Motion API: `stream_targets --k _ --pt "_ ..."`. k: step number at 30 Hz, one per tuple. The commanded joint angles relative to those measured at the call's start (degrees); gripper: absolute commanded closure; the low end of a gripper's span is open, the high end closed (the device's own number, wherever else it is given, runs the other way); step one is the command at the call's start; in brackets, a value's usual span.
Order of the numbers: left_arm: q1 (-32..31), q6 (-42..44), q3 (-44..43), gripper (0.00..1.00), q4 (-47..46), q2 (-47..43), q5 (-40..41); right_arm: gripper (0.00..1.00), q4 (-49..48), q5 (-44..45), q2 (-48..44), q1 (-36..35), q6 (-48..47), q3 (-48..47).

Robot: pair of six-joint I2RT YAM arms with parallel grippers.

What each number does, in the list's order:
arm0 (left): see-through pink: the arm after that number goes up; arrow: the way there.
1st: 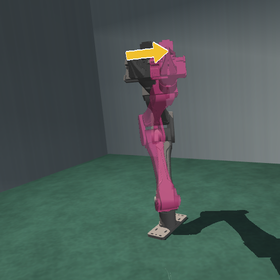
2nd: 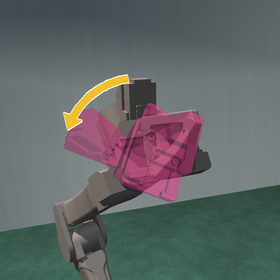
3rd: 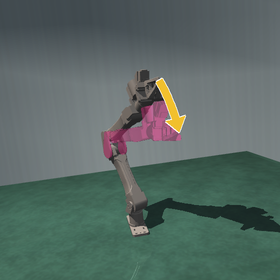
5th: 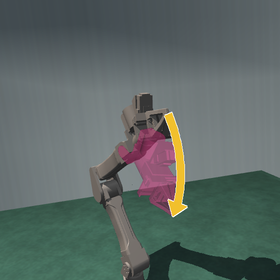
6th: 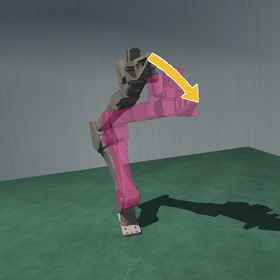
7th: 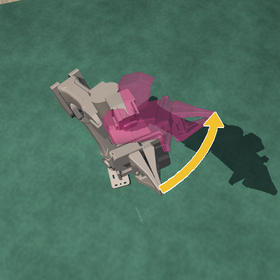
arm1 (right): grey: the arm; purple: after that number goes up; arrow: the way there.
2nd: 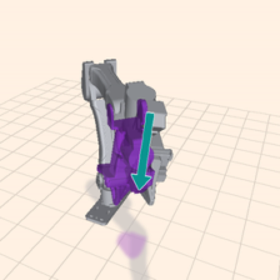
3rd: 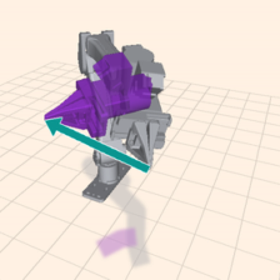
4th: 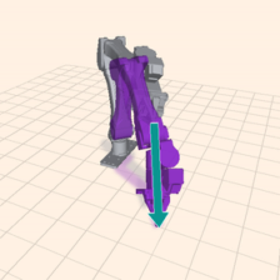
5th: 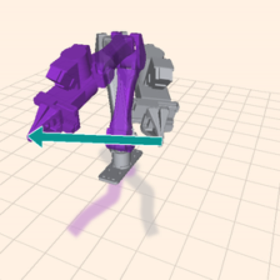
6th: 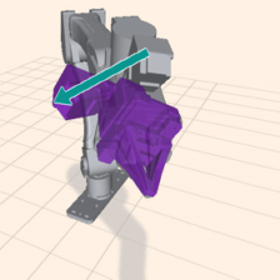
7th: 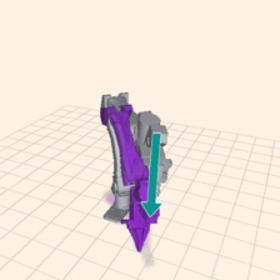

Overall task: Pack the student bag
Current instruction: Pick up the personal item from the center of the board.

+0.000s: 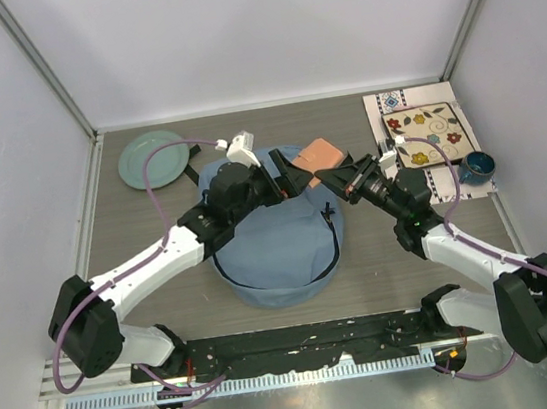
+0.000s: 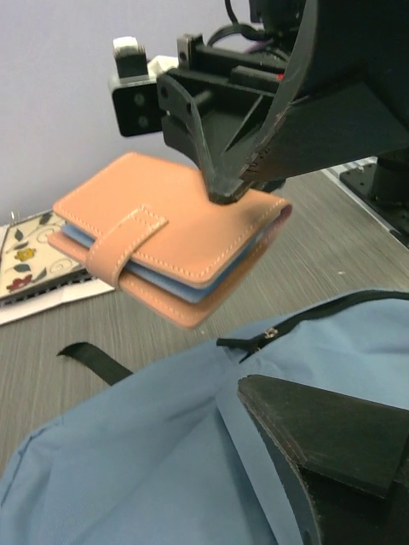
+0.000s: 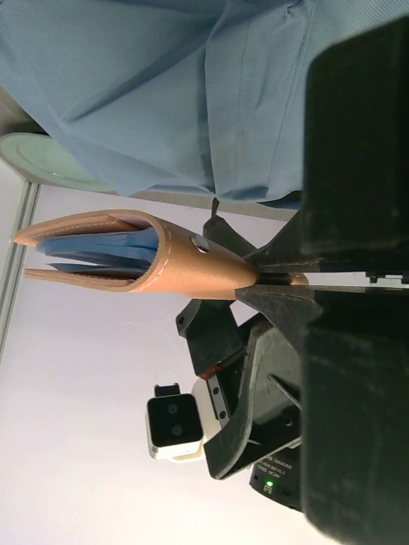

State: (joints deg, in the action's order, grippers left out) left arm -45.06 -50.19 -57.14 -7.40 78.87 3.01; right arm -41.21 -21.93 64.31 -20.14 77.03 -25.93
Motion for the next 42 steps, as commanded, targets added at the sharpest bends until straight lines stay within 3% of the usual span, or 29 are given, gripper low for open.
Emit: stream_targets --k 1,8,18,27,30,32,33,37,40,42 --pt "1.2 3.17 -2.53 0.01 3.01 -2.32 0.78 0.99 0.08 -2.14 -1.65 -0.25 -3.21 -2.46" --pt "6.73 -0.34 -0.43 0.02 -4.81 -2.93 -9.84 0.99 1.31 -3.99 -4.28 -0.25 -3.91 -2.28" --pt "8.85 -4.38 1.51 0.03 -17.02 0.14 -22.33 0.99 0.87 -6.19 -4.81 -0.34 -2.77 -2.63" --pt "10.25 -5.53 -0.6 0.06 -19.14 4.89 -30.33 0.99 -0.1 -6.98 -5.16 -0.34 -2.33 -2.89" --pt "10.6 -5.53 -1.13 0.16 -19.32 5.33 -31.92 0.99 -0.1 -7.16 -4.99 -0.25 -2.41 -2.89" --pt "10.6 -5.53 -1.48 0.29 -19.32 5.5 -32.53 0.99 0.25 -7.25 -4.64 -0.25 -2.68 -2.89" --pt "10.69 -5.44 -1.48 0.41 -19.32 5.59 -32.71 0.99 0.25 -7.16 -4.46 -0.25 -2.77 -2.89" --pt "10.87 -5.18 -1.48 0.66 -19.15 5.42 -32.98 0.98 1.04 -6.98 -4.37 -0.25 -3.55 -2.89" --pt "10.87 -4.91 -1.39 0.84 -18.62 5.59 -32.8 0.88 1.92 -6.28 -4.81 -0.25 -3.91 -2.89" --pt "10.96 -4.91 -1.04 0.95 -18.27 5.5 -32.1 0.69 2.36 -5.49 -5.16 -0.16 -4.35 -2.81"
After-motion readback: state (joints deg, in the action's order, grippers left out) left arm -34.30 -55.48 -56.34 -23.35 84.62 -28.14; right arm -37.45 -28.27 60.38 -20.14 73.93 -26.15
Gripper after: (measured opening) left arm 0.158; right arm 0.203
